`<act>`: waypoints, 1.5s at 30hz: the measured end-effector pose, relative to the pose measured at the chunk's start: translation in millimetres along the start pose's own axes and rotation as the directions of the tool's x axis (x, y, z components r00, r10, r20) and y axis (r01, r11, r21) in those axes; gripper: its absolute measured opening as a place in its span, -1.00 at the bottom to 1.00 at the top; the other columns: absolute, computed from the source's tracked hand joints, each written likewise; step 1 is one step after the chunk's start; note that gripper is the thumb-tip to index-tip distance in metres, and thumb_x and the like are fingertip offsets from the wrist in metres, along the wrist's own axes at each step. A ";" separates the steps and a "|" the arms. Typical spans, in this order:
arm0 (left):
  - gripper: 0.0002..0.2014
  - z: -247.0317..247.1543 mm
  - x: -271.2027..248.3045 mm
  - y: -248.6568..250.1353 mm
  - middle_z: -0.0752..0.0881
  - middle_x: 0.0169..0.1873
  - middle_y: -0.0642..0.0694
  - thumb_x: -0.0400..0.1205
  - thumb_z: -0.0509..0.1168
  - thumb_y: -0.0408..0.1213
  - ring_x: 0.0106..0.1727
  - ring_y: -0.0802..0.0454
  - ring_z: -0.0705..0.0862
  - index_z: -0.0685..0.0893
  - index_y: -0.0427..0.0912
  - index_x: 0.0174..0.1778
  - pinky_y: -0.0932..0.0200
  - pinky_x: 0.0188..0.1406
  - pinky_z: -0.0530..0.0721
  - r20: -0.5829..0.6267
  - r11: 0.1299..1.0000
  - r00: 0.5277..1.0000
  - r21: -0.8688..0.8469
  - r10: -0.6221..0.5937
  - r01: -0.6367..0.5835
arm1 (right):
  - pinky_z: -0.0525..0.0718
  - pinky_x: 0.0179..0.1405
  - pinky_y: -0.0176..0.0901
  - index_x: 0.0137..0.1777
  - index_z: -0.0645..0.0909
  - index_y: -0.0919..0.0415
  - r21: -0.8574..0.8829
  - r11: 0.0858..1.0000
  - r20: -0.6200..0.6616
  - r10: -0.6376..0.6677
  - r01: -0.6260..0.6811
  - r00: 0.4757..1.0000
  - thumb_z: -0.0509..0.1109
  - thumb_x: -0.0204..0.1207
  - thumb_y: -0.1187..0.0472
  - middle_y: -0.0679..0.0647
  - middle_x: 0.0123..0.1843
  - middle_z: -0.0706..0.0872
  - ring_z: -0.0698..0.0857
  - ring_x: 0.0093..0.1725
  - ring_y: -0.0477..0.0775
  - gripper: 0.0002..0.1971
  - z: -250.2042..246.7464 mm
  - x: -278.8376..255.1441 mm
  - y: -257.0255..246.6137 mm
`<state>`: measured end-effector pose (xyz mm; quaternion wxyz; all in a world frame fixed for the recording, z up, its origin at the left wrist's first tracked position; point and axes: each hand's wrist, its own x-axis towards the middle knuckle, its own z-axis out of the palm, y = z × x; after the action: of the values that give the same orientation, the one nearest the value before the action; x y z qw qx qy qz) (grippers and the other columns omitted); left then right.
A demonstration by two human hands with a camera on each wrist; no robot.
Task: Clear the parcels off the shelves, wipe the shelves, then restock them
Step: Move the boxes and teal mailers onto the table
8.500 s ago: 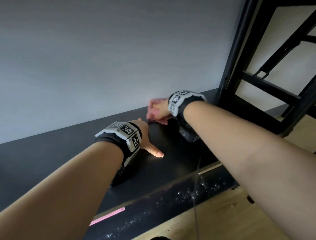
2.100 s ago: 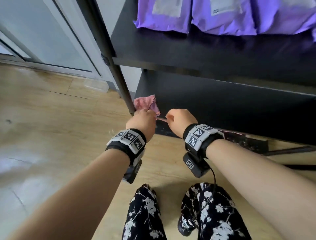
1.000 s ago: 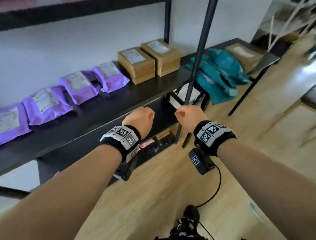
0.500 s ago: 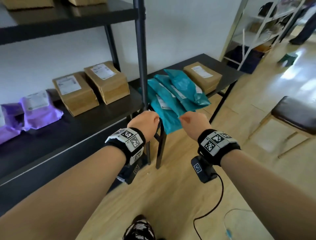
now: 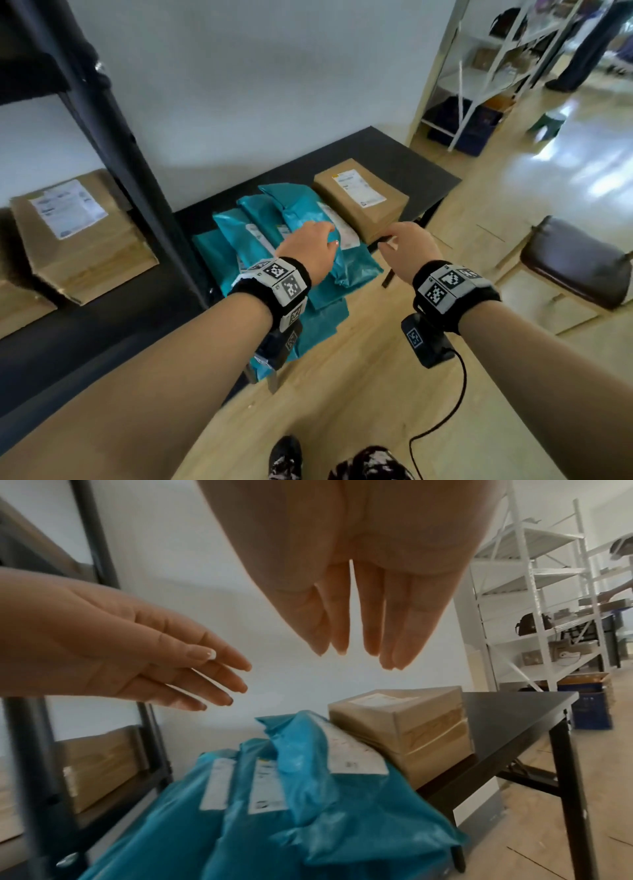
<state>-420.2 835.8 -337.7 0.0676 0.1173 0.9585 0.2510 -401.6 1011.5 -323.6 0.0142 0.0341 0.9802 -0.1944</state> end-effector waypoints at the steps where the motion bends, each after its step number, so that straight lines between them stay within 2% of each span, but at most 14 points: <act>1: -0.60 4.3 15.5 7.6 0.50 0.38 -0.19 0.70 0.12 -0.13 0.38 -0.14 0.51 0.43 -0.13 0.45 -0.10 0.37 0.48 0.002 1.000 1.000 0.010 -0.001 0.001 | 0.55 0.13 -0.08 0.24 0.64 0.23 -0.011 1.000 0.003 0.001 -0.001 1.000 0.27 0.57 0.21 0.19 0.24 0.64 0.62 0.19 0.20 -0.71 -2.4 15.0 10.7; 4: -0.56 22.8 59.9 28.9 0.43 0.43 -0.20 0.67 0.18 -0.15 0.43 -0.16 0.43 0.37 -0.16 0.47 -0.09 0.42 0.43 0.030 0.999 0.999 0.019 -0.027 0.027 | 0.43 0.38 -0.10 0.45 0.46 0.18 0.008 1.000 0.038 0.003 -0.004 0.999 0.33 0.55 0.21 0.16 0.44 0.47 0.49 0.40 0.15 -0.54 -3.2 62.7 45.2; 7: -0.45 48.6 104.5 46.8 0.38 0.43 -0.17 0.60 0.29 -0.15 0.44 -0.15 0.40 0.30 -0.14 0.49 -0.14 0.41 0.44 -0.001 0.995 0.995 0.002 -0.101 0.101 | 0.39 0.45 -0.01 0.55 0.32 0.03 0.033 0.999 0.057 -0.043 0.041 0.997 0.40 0.49 0.22 0.12 0.55 0.32 0.32 0.52 0.17 -0.38 -0.1 117.1 79.6; 10: -0.32 72.9 136.8 66.2 0.20 0.53 -0.16 0.58 0.31 -0.15 0.50 -0.16 0.31 0.16 -0.11 0.58 -0.11 0.48 0.36 -0.019 0.972 0.975 0.065 -0.223 0.224 | 0.27 0.53 0.11 0.61 0.13 -0.15 -0.039 0.990 0.194 -0.124 0.134 0.973 0.45 0.46 0.14 0.11 0.66 0.06 0.06 0.62 0.25 -0.22 3.3 169.1 107.9; 13: -0.17 92.0 156.8 84.9 -0.02 0.60 -0.19 0.53 0.38 -0.08 0.52 -0.21 0.27 0.04 -0.07 0.62 -0.13 0.46 0.39 0.010 0.921 0.929 0.136 -0.370 0.365 | 0.24 0.54 0.13 0.62 0.03 -0.23 -0.040 0.970 0.369 -0.209 0.240 0.906 0.46 0.45 0.10 0.10 0.68 -0.09 -0.06 0.64 0.26 -0.16 7.7 207.7 128.7; 15: -0.11 102.0 166.6 92.5 -0.17 0.62 -0.23 0.53 0.40 -0.10 0.52 -0.25 0.30 -0.06 -0.03 0.64 -0.13 0.41 0.46 0.041 0.865 0.871 0.149 -0.490 0.480 | 0.23 0.55 0.12 0.61 0.03 -0.28 0.026 0.955 0.456 -0.273 0.294 0.847 0.46 0.45 0.10 0.10 0.69 -0.12 -0.04 0.64 0.26 -0.15 15.1 223.0 138.7; 17: -0.14 108.6 174.3 99.5 -0.26 0.62 -0.28 0.59 0.35 -0.20 0.44 -0.26 0.42 -0.12 -0.03 0.65 -0.11 0.33 0.54 0.043 0.813 0.818 0.149 -0.573 0.562 | 0.25 0.56 0.06 0.61 0.05 -0.26 0.066 0.936 0.488 -0.332 0.345 0.807 0.47 0.46 0.11 0.10 0.69 -0.12 0.05 0.64 0.23 -0.16 23.7 232.3 146.1; 20: -0.20 114.4 180.7 106.7 -0.28 0.61 -0.29 0.63 0.26 -0.33 0.29 -0.25 0.56 -0.12 -0.02 0.65 -0.08 0.22 0.63 0.003 0.766 0.772 0.134 -0.635 0.629 | 0.30 0.55 -0.03 0.62 0.12 -0.19 0.123 0.914 0.445 -0.399 0.386 0.802 0.45 0.50 0.16 0.13 0.68 -0.05 0.23 0.60 0.20 -0.23 31.4 239.8 153.7; 22: -0.22 115.5 183.3 108.8 -0.27 0.62 -0.29 0.63 0.25 -0.39 0.31 -0.26 0.56 -0.09 -0.02 0.65 -0.08 0.25 0.61 -0.015 0.748 0.753 0.095 -0.658 0.656 | 0.30 0.54 -0.05 0.61 0.17 -0.15 0.139 0.901 0.415 -0.431 0.412 0.802 0.43 0.52 0.14 0.13 0.67 0.01 0.28 0.57 0.18 -0.28 31.4 242.3 156.5; 24: -0.23 114.7 183.6 111.9 -0.25 0.62 -0.28 0.63 0.23 -0.41 0.36 -0.26 0.53 -0.08 -0.03 0.65 -0.06 0.29 0.58 -0.035 0.741 0.743 0.062 -0.668 0.669 | 0.35 0.52 -0.04 0.61 0.17 -0.14 0.127 0.888 0.385 -0.455 0.442 0.803 0.42 0.53 0.11 0.11 0.67 0.03 0.30 0.56 0.16 -0.29 27.9 242.0 158.7; 34: -0.29 95.8 134.8 141.0 -0.23 0.63 -0.30 0.66 0.22 -0.30 0.46 -0.31 0.43 -0.04 -0.05 0.65 -0.09 0.33 0.51 -0.183 0.797 0.781 -0.023 -0.598 0.604 | 0.49 0.42 0.08 0.62 0.18 -0.09 0.090 0.832 0.184 -0.555 0.548 0.811 0.40 0.55 0.14 0.12 0.66 0.01 0.23 0.58 0.17 -0.32 -15.2 188.1 154.3; 41: -0.28 80.0 37.8 152.9 -0.17 0.64 -0.25 0.62 0.27 -0.28 0.34 -0.32 0.53 0.04 0.01 0.64 -0.07 0.24 0.57 -0.305 0.817 0.768 -0.064 -0.563 0.573 | 0.51 0.38 0.13 0.61 0.20 -0.08 0.102 0.792 0.100 -0.610 0.602 0.786 0.41 0.53 0.14 0.12 0.65 0.05 0.23 0.57 0.17 -0.32 -30.1 98.7 129.3; 45: -0.28 78.9 -39.5 150.3 -0.14 0.65 -0.22 0.60 0.30 -0.26 0.40 -0.26 0.49 0.09 0.04 0.63 -0.05 0.25 0.56 -0.341 0.795 0.732 -0.086 -0.589 0.600 | 0.52 0.37 0.11 0.61 0.20 -0.08 0.119 0.760 0.123 -0.649 0.638 0.750 0.42 0.52 0.10 0.12 0.63 0.07 0.28 0.54 0.16 -0.31 -22.5 31.3 109.4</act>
<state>-338.6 989.5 -328.5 -0.0292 -0.2408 0.9452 0.2184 -425.2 1122.9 -345.7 0.0224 -0.3205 0.9203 -0.2233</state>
